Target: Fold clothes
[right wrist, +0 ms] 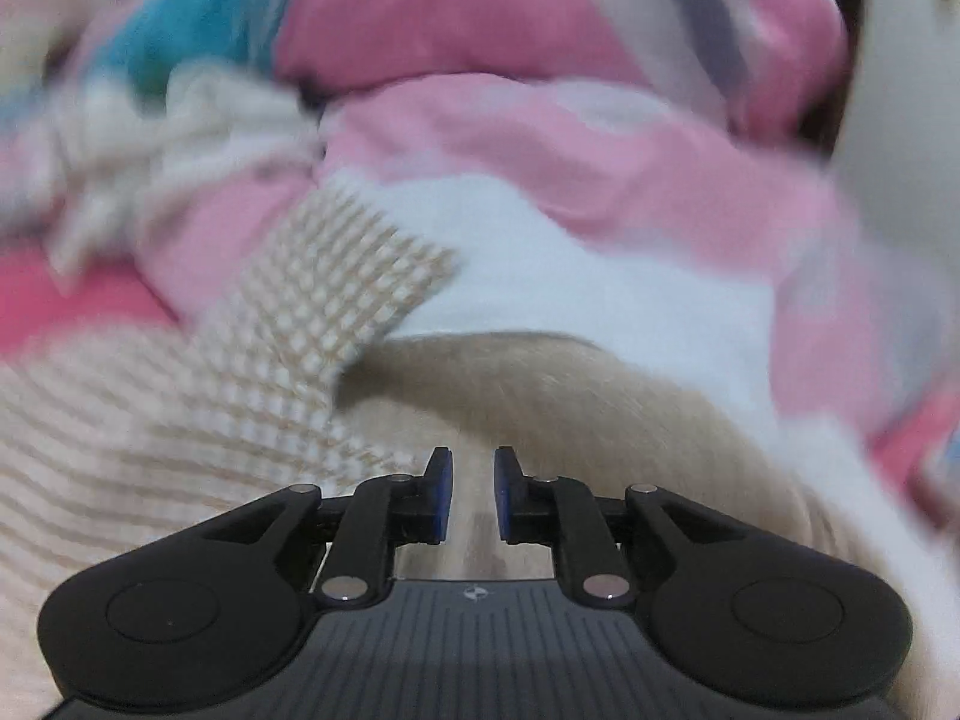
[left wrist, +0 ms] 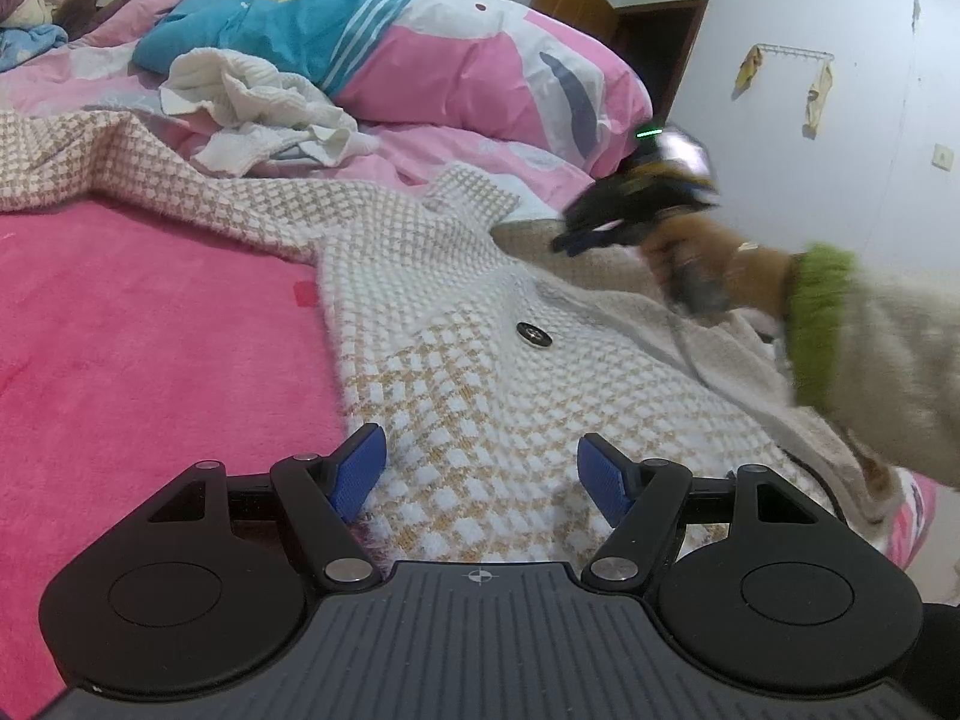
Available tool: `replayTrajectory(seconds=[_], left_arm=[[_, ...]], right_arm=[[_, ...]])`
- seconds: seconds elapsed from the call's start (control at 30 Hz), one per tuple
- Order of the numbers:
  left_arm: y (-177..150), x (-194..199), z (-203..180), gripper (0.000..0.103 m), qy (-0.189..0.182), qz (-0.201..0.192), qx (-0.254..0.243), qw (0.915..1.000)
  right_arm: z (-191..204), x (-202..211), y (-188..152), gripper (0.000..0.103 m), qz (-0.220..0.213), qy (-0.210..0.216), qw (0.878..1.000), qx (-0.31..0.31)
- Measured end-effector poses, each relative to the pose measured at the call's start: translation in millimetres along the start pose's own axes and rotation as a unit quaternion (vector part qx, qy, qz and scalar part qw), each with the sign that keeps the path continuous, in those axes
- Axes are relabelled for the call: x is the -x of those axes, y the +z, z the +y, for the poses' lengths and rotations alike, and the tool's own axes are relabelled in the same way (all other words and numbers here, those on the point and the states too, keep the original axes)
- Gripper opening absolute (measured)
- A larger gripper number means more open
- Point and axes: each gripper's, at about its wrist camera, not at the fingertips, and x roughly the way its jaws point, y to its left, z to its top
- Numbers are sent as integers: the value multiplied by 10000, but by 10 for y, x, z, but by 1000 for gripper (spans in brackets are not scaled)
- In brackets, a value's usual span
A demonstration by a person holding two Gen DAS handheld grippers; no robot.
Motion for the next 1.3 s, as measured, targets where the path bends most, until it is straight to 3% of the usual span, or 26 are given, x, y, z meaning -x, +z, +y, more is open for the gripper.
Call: replayTrajectory(seconds=[0.13, 0.2, 0.3, 0.33, 0.47, 0.57, 0.7, 0.83, 0.87, 0.93, 1.0, 1.13, 1.23, 1.3], left_arm=[[1, 3, 5, 71, -12, -6, 21, 10000], [6, 0, 1, 71, 0, 1, 3, 10000], [6, -3, -11, 71, 30, 13, -33, 10000], [6, -4, -15, 71, 41, 16, -46, 10000], [2, -3, -30, 71, 82, 24, -82, 9999], [3, -5, -38, 71, 123, 30, -113, 9999], [5, -17, -68, 71, 196, 64, -224, 9995], [8, -29, -81, 71, 250, 100, -306, 9992], [9, -30, -77, 71, 249, 103, -312, 9992], [8, -28, -72, 71, 239, 103, -303, 9992], [6, -26, -69, 71, 233, 102, -299, 9992], [6, -28, -63, 72, 231, 111, -316, 9992], [7, -34, -64, 72, 230, 118, -327, 9991], [2, -32, -69, 72, 236, 124, -339, 9991]], right_arm=[[-302, 315, -255, 27, 551, 1087, 9886, -879], [-453, 472, -383, 27, 823, 1623, 9745, -1312], [-680, 708, -574, 27, 1221, 2408, 9430, -1947], [-679, 729, -616, 27, 1200, 2477, 9406, -1989], [-595, 750, -759, 25, 962, 2559, 9412, -1984], [-532, 766, -866, 4, 783, 2619, 9414, -1979], [-391, 949, -934, 2, 273, 1659, 9774, -1283], [-234, 1162, -975, 5, -37, 744, 9941, -793], [-266, 1242, -1002, 5, -69, 716, 9940, -828], [-384, 1416, -1084, 5, -103, 966, 9898, -1039], [-469, 1612, -1190, 5, -105, 1612, 9793, -1219], [-353, 1890, -1449, 6, -66, 2667, 9602, -826], [-206, 1777, -1663, 9, 514, 2324, 9690, -667], [-286, 1757, -1774, 8, 572, 2311, 9649, -1105]])
